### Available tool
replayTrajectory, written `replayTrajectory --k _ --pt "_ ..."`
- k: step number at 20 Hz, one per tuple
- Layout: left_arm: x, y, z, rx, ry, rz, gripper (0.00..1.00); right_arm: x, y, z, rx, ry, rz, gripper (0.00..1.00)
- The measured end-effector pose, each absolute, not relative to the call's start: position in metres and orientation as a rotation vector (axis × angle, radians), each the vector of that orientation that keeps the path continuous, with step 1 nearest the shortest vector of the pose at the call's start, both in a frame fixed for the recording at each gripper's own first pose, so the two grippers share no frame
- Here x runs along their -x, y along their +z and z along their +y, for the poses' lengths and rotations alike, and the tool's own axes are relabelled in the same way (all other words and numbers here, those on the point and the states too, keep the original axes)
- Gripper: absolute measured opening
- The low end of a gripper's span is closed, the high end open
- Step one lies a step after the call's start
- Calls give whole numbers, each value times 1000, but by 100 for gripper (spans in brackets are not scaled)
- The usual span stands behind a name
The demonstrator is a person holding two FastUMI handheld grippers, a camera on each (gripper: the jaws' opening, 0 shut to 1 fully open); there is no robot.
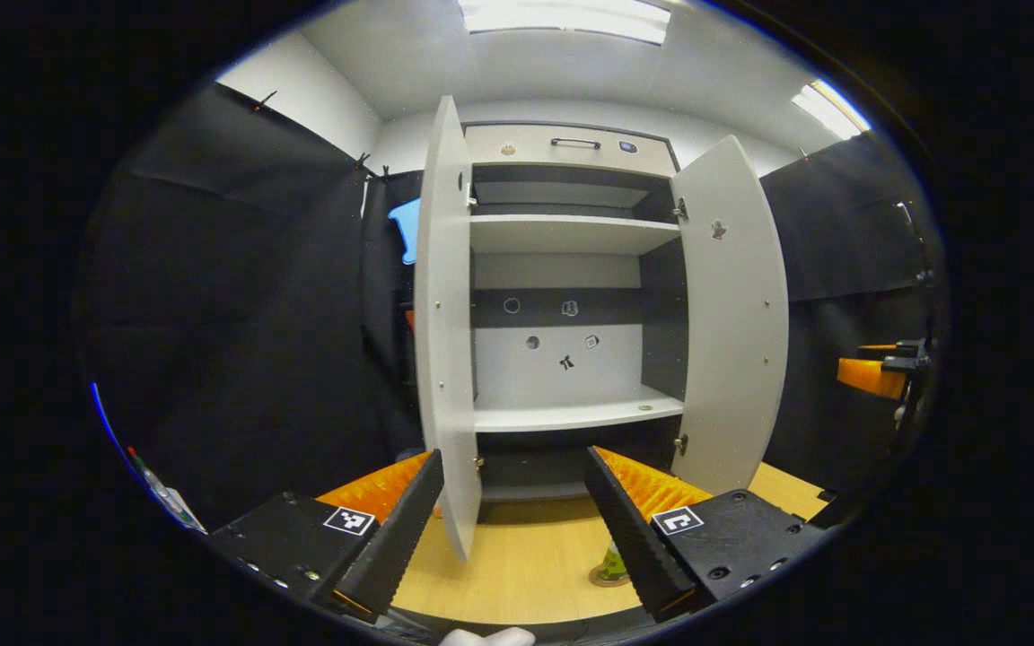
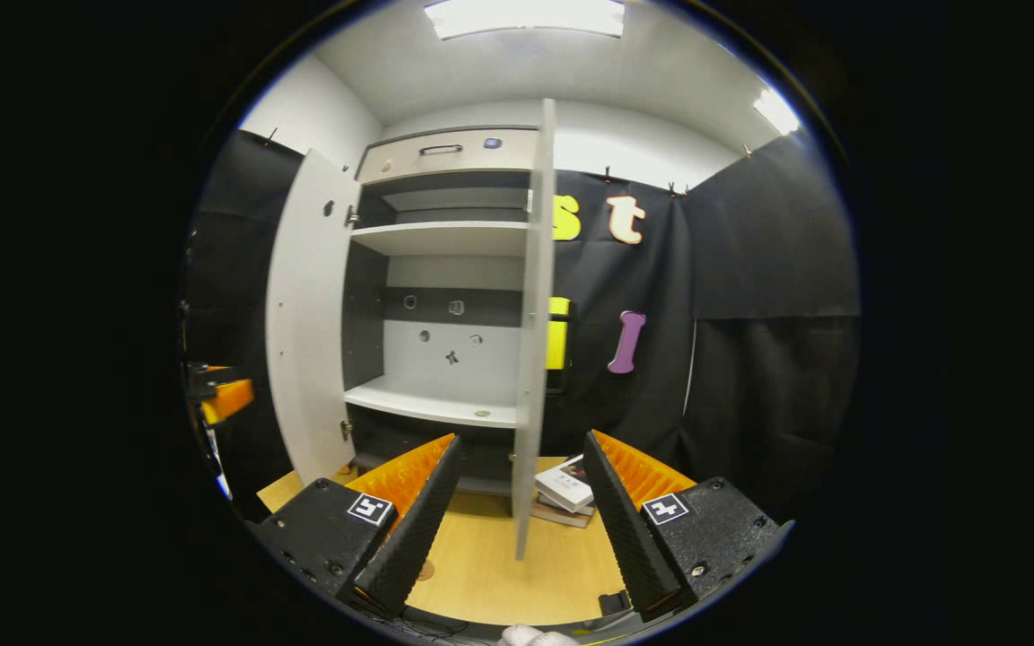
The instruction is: Grasp the bottle in the cabinet with the left hand and place it on the coaster, then close the right door with the right hand and the left door with the left hand.
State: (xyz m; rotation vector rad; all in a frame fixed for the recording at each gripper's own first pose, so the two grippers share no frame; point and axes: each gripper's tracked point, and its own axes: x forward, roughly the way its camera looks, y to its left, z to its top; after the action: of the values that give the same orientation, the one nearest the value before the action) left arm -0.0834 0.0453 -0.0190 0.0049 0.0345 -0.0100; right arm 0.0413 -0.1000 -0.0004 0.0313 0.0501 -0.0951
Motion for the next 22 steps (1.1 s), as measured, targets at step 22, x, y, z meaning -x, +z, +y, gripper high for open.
replayTrajectory --k 22 --pt "92 3 -40 26 163 17 95 -211 57 -161 -34 268 104 81"
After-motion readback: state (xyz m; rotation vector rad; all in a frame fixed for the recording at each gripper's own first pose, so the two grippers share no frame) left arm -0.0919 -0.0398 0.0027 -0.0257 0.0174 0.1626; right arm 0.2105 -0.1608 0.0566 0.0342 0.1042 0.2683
